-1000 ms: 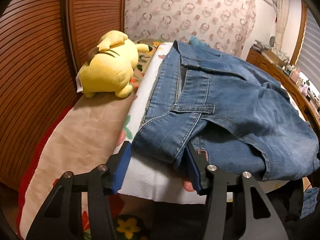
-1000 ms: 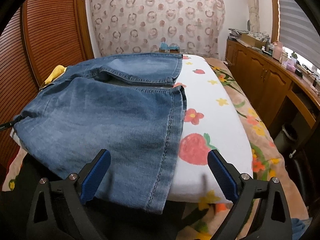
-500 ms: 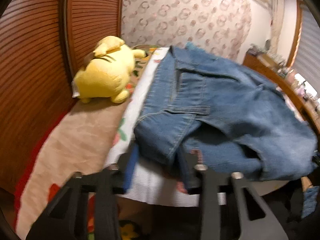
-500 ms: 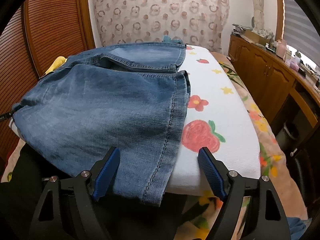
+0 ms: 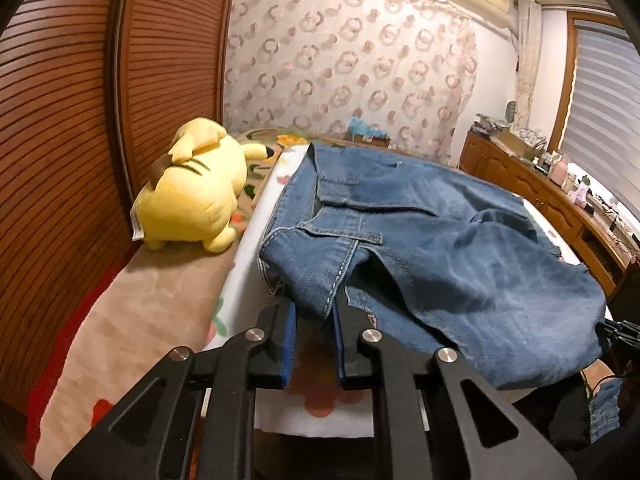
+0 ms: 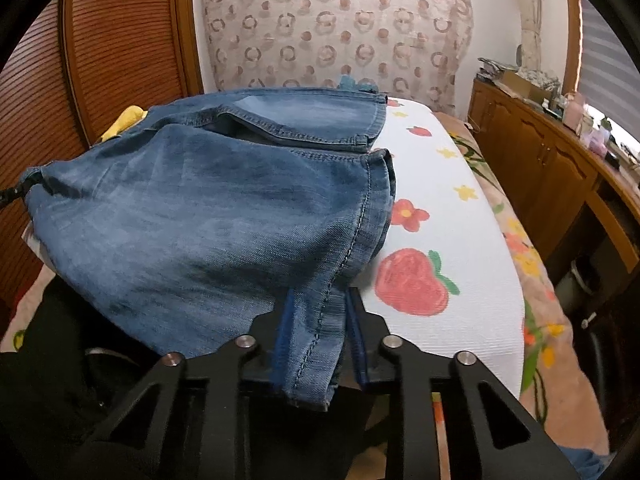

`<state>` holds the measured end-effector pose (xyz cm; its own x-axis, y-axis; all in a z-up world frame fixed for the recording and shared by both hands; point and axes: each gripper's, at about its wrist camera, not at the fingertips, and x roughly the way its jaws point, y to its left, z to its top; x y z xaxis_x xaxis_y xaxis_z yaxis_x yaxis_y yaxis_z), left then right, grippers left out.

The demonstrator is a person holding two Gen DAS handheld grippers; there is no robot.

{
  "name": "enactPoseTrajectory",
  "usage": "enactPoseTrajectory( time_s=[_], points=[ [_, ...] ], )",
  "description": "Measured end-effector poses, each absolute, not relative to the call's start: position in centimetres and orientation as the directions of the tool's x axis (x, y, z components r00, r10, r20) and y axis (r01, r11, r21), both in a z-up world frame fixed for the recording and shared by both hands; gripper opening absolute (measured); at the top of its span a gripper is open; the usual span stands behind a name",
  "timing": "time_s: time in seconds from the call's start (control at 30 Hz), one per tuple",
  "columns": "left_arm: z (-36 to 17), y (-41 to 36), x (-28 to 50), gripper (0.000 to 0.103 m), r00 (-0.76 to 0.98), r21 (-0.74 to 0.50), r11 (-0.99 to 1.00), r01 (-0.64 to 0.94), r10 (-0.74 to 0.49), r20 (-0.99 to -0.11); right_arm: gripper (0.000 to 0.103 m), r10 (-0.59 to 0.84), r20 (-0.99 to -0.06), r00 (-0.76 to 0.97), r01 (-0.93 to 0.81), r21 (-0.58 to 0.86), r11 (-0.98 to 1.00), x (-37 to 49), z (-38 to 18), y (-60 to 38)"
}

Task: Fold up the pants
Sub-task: 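Close the right gripper on the hem while the left gripper grasps the other hem, then lift the hems with both grippers and fold them toward the waistband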

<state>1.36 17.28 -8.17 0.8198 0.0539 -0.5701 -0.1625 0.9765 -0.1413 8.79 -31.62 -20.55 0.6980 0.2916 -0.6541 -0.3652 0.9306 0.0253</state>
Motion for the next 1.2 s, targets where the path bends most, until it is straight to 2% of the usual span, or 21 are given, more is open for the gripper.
enactPoseTrajectory(
  time_s=[0.03,0.13,0.3,0.63,0.97,1.07,1.1,1.2],
  points=[
    [-8.0,17.3,1.4,0.016,0.823,-0.142,0.977,-0.161,0.053,-0.566,0.015,0.306,-0.654,0.691,-0.372,0.041,0.927,8.8,-20.5,-31.8],
    [-7.4,17.1,1.5,0.016,0.833,-0.145,0.978,-0.15,0.046,-0.551,0.013,0.332,-0.648,0.685,-0.38,0.07,0.922,8.8,-20.1,-32.2],
    [-5.3,16.7,1.9,0.015,0.863,-0.149,0.982,-0.117,0.026,-0.504,0.012,0.382,-0.585,0.716,-0.41,0.091,0.907,8.5,-17.4,-32.6],
    [-2.0,15.2,6.3,0.014,0.894,-0.105,0.993,-0.049,-0.003,-0.449,0.011,0.447,-0.498,0.743,-0.504,0.024,0.863,13.0,-11.6,-29.7],
    [-4.1,13.2,7.4,0.014,0.87,-0.08,0.997,-0.002,-0.038,-0.491,0.011,0.502,-0.593,0.63,-0.601,0.039,0.799,17.8,-15.7,-24.6],
    [-4.5,13.1,7.0,0.014,0.865,-0.081,0.997,-0.002,-0.039,-0.501,0.018,0.486,-0.616,0.62,-0.591,0.041,0.805,17.8,-16.9,-24.5],
    [-4.7,13.2,6.7,0.014,0.864,-0.083,0.997,-0.004,-0.038,-0.501,0.026,0.482,-0.62,0.618,-0.587,0.044,0.808,18.0,-16.9,-24.5],
    [-4.7,13.1,6.3,0.014,0.866,-0.09,0.996,-0.006,-0.04,-0.499,0.028,0.464,-0.615,0.637,-0.561,0.043,0.827,17.6,-16.2,-24.7]
  ],
)
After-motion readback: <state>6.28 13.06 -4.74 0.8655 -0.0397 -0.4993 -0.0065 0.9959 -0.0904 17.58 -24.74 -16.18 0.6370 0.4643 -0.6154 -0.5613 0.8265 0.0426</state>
